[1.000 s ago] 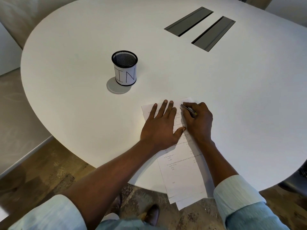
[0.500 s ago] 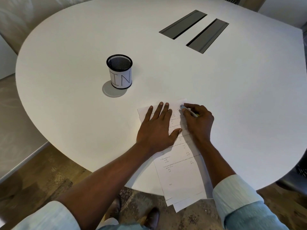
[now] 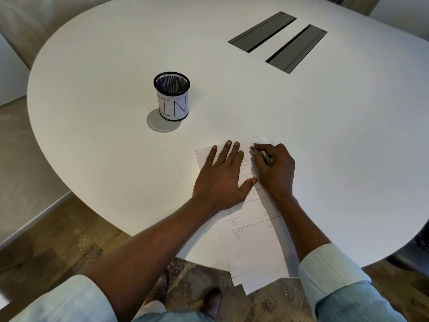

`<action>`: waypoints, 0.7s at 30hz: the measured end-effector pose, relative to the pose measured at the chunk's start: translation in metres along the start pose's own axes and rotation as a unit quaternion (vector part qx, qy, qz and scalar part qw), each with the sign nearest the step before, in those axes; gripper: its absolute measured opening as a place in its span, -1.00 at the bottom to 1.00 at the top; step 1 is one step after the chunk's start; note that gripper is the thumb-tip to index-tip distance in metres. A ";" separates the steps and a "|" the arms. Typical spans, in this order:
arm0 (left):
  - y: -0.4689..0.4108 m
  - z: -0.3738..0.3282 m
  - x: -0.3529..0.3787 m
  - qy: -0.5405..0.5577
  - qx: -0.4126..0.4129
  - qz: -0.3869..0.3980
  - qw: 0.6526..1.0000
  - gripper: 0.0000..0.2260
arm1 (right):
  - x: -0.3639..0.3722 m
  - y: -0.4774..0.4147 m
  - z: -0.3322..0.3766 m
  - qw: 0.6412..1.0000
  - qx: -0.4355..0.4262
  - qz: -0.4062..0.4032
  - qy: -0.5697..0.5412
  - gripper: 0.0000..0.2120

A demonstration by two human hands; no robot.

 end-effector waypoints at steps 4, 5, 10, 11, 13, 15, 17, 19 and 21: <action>0.000 0.000 0.000 0.001 0.001 0.000 1.000 -0.24 | 0.000 0.000 0.000 1.000 0.001 0.002 0.006 -0.80; 0.000 0.000 0.000 0.001 0.000 0.001 1.000 -0.24 | 0.000 0.000 0.000 1.000 0.003 0.000 0.004 -0.80; 0.000 -0.001 0.000 -0.002 0.000 0.006 1.000 -0.23 | -0.002 0.000 0.000 1.000 0.021 -0.013 -0.012 -0.80; 0.000 -0.001 0.000 -0.002 0.000 0.005 1.000 -0.23 | -0.003 0.001 0.000 0.999 0.026 -0.016 -0.017 -0.80; 0.000 0.000 0.000 0.000 0.001 0.002 1.000 -0.23 | -0.004 0.000 -0.002 0.998 0.044 -0.021 -0.032 -0.79; 0.001 0.000 0.000 0.002 0.001 0.003 1.000 -0.23 | -0.007 -0.001 -0.008 0.993 0.088 -0.036 -0.066 -0.78; 0.000 0.000 0.000 0.004 0.000 0.006 1.000 -0.23 | -0.012 -0.002 -0.018 0.980 0.148 -0.059 -0.121 -0.76; 0.001 -0.001 -0.001 0.007 -0.003 0.007 1.000 -0.23 | -0.013 -0.001 -0.023 0.976 0.162 -0.054 -0.138 -0.74; 0.000 -0.001 -0.002 0.008 -0.004 0.006 1.000 -0.23 | -0.012 -0.001 -0.024 0.978 0.157 -0.045 -0.127 -0.73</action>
Point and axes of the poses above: each hand's wrist, its own y-axis away from the middle knuckle, its own x-axis out of the palm, z = x × y, the point moved 7 cm from there along -y, towards the middle knuckle, and after that the axes turned 2 degrees about -z, right-handed, at the moved point
